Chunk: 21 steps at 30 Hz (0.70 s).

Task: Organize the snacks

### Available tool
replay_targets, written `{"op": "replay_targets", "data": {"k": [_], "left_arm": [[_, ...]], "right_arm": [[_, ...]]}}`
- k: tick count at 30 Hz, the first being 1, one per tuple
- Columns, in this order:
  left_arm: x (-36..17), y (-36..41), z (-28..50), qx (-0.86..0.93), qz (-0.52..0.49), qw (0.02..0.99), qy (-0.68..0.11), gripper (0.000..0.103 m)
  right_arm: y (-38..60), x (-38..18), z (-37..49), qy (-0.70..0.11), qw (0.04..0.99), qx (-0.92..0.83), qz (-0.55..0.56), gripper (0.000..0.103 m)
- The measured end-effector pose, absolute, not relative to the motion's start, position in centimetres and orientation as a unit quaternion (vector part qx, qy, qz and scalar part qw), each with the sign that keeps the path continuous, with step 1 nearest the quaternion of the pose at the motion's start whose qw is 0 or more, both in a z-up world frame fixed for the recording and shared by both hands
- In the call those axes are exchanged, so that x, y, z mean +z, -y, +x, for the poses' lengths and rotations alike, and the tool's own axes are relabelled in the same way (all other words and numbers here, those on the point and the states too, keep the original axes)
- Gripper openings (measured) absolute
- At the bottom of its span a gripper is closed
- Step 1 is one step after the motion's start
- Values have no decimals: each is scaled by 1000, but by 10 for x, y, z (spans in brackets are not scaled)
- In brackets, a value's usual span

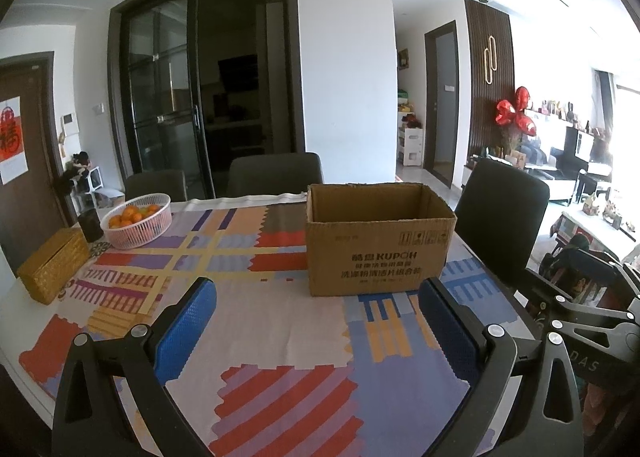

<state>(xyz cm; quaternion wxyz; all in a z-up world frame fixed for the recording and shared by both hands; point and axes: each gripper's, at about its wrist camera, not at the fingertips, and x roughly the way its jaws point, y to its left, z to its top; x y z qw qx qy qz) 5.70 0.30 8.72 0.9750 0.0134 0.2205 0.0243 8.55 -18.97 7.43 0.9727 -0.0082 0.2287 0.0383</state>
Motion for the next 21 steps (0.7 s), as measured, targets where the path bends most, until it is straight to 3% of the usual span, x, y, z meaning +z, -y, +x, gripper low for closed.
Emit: {"op": "replay_targets", "data": {"k": [21], "left_arm": [[84, -5, 51, 29, 10, 975, -220, 103]], "right_arm": [[189, 71, 79, -227, 973, 39, -8, 88]]}}
